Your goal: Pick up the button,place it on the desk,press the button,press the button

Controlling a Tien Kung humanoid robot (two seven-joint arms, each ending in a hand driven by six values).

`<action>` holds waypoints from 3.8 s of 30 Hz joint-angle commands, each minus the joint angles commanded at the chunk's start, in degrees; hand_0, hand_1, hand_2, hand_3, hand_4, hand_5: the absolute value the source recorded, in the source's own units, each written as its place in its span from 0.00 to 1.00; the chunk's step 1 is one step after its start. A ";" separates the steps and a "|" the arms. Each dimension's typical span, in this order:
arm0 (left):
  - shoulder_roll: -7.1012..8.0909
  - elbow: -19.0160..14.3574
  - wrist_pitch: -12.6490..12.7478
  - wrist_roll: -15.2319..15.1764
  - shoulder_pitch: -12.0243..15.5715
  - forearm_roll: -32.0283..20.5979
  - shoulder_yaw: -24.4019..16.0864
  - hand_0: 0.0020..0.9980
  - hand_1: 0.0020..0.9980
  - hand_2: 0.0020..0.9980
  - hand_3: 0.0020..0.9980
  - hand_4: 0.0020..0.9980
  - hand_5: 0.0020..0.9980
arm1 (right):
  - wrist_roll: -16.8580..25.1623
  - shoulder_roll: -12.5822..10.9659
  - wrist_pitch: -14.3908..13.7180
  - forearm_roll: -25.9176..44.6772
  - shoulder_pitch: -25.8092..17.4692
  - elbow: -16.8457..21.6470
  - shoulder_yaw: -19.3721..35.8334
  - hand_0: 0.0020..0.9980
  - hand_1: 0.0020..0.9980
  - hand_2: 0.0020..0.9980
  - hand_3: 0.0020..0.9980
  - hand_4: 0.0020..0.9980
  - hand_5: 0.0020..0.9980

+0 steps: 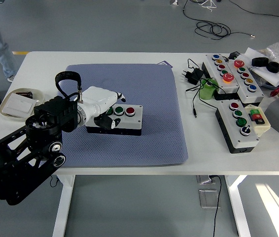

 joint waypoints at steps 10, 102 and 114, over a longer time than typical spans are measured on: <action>-0.29 1.09 -0.20 -0.16 -1.28 -1.01 2.56 0.00 0.04 0.12 0.83 0.62 0.31 | -0.01 -0.03 0.08 0.06 0.32 0.00 -0.13 0.79 0.80 0.82 0.75 0.41 0.48; -4.85 5.67 46.87 -21.70 14.05 -56.64 -19.35 0.76 0.81 0.85 0.82 0.68 0.92 | 0.06 0.09 0.03 -0.01 -0.25 0.00 -0.22 0.79 0.80 0.82 0.75 0.41 0.48; -6.26 5.87 43.87 -24.10 19.29 -61.13 -24.18 0.75 0.77 0.82 0.80 0.67 0.92 | -0.15 0.28 0.09 -0.47 0.04 0.00 -0.05 0.79 0.80 0.82 0.75 0.41 0.48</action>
